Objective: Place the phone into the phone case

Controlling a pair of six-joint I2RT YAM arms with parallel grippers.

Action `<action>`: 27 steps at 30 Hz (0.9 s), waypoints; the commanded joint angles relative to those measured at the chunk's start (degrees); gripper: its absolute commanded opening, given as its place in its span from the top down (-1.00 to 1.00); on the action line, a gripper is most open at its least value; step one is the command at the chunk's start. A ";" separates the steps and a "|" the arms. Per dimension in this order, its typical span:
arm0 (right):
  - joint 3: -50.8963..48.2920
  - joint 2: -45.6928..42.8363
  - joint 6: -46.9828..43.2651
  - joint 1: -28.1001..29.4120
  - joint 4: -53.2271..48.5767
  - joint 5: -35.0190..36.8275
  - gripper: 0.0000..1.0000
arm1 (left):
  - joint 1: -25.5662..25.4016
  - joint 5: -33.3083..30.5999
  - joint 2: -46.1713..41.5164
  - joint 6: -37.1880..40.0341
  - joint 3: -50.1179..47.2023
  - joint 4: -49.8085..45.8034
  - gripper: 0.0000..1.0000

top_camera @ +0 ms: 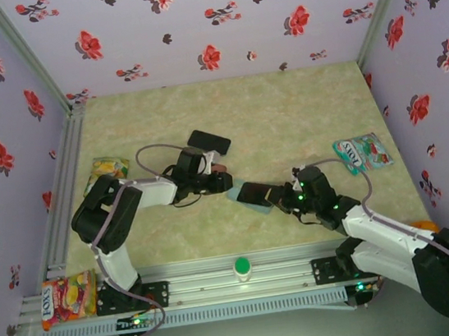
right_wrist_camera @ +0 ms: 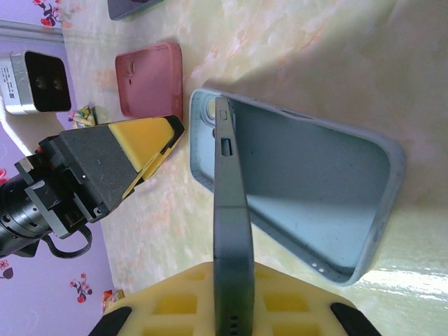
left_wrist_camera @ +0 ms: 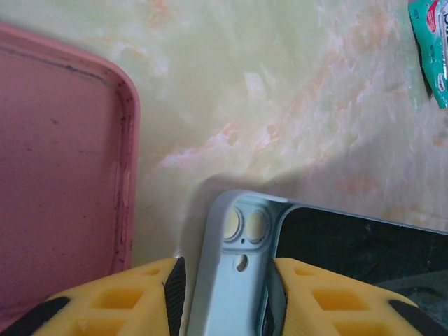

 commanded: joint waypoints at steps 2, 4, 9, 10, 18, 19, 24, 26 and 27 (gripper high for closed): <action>1.22 1.73 -0.42 0.49 0.44 0.37 1.00 | -0.82 0.79 1.97 -0.95 1.37 0.92 0.18; 1.37 2.58 -0.38 0.49 0.98 0.26 1.00 | -0.89 0.86 2.28 -1.11 1.44 1.26 0.18; 1.68 4.57 -0.50 0.49 2.47 0.35 1.00 | -1.19 0.88 2.59 -1.18 1.46 1.28 0.17; 1.76 5.02 -0.61 0.48 2.82 0.25 1.00 | -1.19 0.90 2.58 -1.13 1.38 1.27 0.17; 2.54 8.56 -0.74 0.57 5.45 -0.25 1.00 | -1.30 1.06 2.76 -1.18 1.06 1.27 0.17; 2.62 8.92 -0.74 0.53 5.66 -0.29 1.00 | -1.32 1.14 2.83 -1.28 1.11 1.30 0.17; 2.71 9.88 -0.51 0.66 6.55 -0.29 1.00 | -1.33 1.24 2.85 -1.56 0.59 1.66 0.17; 2.73 10.25 -0.41 0.66 6.70 -0.23 1.00 | -1.31 1.32 2.85 -1.83 0.32 2.10 0.17; 2.72 10.54 -0.39 0.65 6.99 -0.29 1.00 | -1.38 1.40 2.85 -2.12 0.08 2.39 0.17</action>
